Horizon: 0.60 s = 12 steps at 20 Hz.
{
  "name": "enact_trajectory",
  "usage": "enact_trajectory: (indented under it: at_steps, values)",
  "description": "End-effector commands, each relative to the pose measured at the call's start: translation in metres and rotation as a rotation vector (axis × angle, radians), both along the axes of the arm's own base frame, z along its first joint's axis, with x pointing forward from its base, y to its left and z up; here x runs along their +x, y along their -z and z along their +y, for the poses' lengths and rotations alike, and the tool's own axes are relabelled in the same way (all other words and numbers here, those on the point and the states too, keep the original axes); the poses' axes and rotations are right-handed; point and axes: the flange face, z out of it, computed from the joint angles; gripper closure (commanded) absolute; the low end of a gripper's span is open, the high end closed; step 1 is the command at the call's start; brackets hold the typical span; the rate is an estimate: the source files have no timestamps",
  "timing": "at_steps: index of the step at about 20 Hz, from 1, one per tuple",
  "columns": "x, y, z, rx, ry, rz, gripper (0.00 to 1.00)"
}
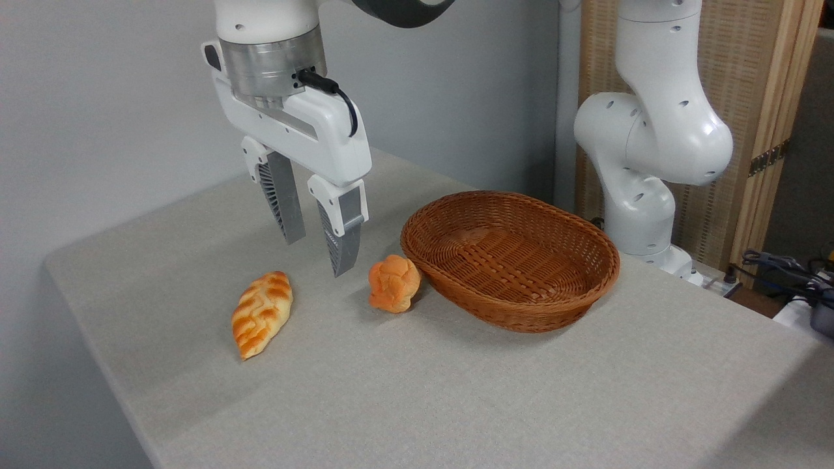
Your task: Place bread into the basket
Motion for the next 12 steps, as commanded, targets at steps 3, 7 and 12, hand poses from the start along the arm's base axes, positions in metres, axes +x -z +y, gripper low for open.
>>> enact_trajectory:
  at_steps: [3,7,12]
  values:
    - [-0.0035,0.0009,-0.0020,-0.017,0.023,0.025,0.00]
    - [-0.0032,0.0000,-0.0032,-0.020,0.021,0.023,0.00]
    - [-0.0035,0.0001,-0.0040,-0.020,0.021,0.024,0.00]
